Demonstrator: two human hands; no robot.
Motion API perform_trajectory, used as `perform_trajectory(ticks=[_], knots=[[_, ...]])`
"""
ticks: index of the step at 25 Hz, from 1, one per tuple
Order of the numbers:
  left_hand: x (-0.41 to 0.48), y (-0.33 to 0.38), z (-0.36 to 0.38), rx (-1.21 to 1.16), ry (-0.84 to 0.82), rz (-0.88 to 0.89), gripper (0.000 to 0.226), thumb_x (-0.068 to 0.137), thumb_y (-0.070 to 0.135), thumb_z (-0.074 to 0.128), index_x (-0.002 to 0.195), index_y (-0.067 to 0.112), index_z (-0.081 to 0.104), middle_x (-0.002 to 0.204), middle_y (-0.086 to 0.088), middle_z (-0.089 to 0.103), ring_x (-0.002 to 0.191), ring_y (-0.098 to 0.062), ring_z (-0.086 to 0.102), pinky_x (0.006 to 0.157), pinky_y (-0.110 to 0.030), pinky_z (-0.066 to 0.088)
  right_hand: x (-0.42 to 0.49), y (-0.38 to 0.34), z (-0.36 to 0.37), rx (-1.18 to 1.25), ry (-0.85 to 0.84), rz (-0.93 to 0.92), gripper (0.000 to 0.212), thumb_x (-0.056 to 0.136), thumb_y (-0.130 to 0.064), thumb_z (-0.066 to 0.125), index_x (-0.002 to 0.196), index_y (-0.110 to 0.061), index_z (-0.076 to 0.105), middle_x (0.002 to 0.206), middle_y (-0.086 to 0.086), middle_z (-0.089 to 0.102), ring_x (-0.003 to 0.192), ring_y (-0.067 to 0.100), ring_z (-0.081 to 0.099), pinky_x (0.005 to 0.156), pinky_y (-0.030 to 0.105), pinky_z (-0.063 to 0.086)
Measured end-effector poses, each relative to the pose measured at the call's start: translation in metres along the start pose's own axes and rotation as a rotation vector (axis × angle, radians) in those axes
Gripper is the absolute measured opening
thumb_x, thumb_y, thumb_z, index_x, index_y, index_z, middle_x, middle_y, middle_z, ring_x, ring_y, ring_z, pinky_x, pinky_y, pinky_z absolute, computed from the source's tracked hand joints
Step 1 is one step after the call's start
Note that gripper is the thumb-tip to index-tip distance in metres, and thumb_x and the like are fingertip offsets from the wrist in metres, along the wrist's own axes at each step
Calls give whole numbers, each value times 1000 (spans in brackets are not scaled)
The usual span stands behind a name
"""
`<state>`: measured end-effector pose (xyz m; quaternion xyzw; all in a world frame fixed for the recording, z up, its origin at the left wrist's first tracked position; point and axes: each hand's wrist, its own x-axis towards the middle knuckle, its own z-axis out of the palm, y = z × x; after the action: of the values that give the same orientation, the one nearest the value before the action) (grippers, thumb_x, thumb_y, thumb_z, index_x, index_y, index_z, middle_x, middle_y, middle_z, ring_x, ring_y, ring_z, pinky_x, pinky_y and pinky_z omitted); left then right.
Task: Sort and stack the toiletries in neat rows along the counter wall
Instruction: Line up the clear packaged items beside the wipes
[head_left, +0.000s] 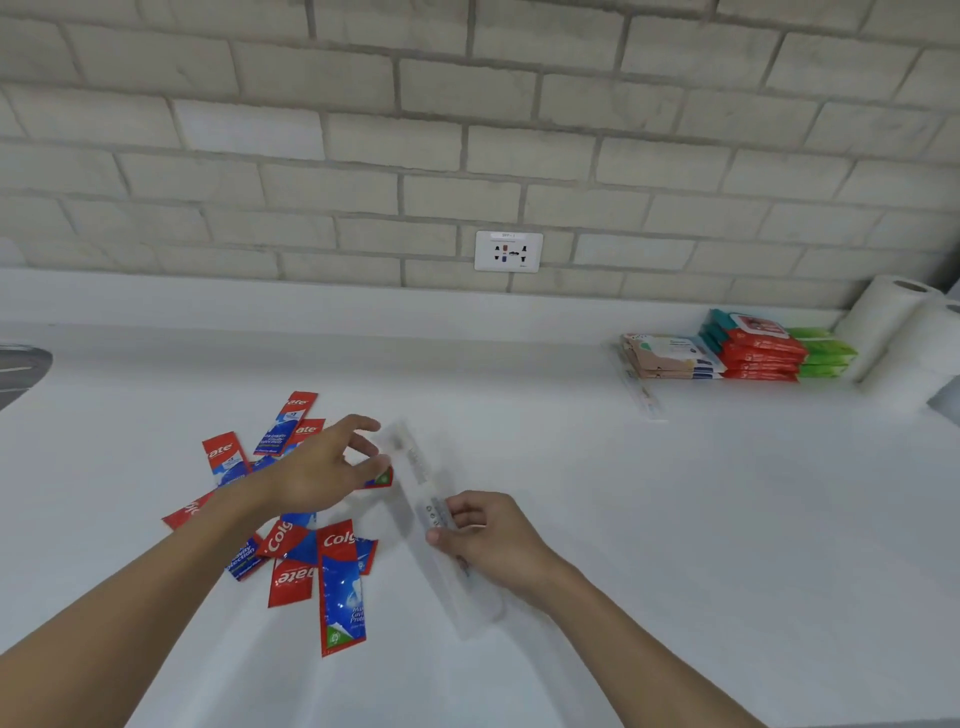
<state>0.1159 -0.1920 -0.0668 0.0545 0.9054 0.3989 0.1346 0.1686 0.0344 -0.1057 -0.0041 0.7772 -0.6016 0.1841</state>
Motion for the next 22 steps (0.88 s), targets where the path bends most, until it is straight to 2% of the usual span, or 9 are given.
perform_trajectory(ticks=[4,7,9,11,12,14,16,19,22], knots=[[5,20,24,-201,-84,-1,27,93,25,60,119,23,55,109,0,65,86,-19,71,74,-35,58,4,-7,-21,139,53,-11,26,81,-15,78,104,-6,68,93,7,67,70,14,64,62,22,52],[7,37,43,-232,-258,11,22,87,24,68,108,17,66,101,-5,71,87,-19,72,78,-38,60,11,-13,-36,242,92,-18,27,81,-15,79,103,-6,67,96,13,68,80,23,67,75,34,59],[11,48,55,-263,-338,18,33,81,32,74,103,8,68,95,-9,72,86,-20,72,77,-35,59,16,-18,-48,325,99,-28,26,82,-13,77,103,-3,65,91,14,70,78,27,68,80,39,58],[17,58,66,-291,-336,49,49,76,45,76,98,2,67,84,-10,65,80,-19,67,73,-30,57,21,-21,-61,389,109,-26,26,83,-13,76,103,-1,64,91,17,71,77,29,69,81,39,59],[21,61,70,-305,-316,68,50,76,48,76,94,2,68,80,-9,61,76,-19,62,70,-30,55,24,-22,-66,414,117,-21,26,84,-14,75,103,-1,63,92,18,72,78,29,69,80,38,59],[31,72,78,-334,-278,96,34,80,43,74,83,9,71,73,-5,57,69,-16,55,64,-30,48,32,-21,-80,437,137,-13,22,86,-15,73,102,-3,63,94,19,72,80,29,70,76,35,58],[41,81,81,-336,-267,110,23,85,36,71,84,13,73,72,0,58,66,-14,52,62,-29,42,42,-22,-98,441,156,-12,17,88,-18,71,98,-6,63,92,16,73,80,27,70,73,31,56],[56,93,84,-326,-300,107,21,87,33,69,89,12,73,74,3,62,65,-14,53,62,-29,41,61,-29,-133,504,215,-4,14,89,-19,70,96,-8,64,90,12,70,77,25,64,67,29,54],[72,102,87,-297,-307,100,20,88,36,68,89,16,74,69,13,61,62,-11,51,61,-25,40,79,-39,-169,575,253,-16,8,90,-14,68,95,-8,66,86,10,70,70,21,63,65,29,53]])
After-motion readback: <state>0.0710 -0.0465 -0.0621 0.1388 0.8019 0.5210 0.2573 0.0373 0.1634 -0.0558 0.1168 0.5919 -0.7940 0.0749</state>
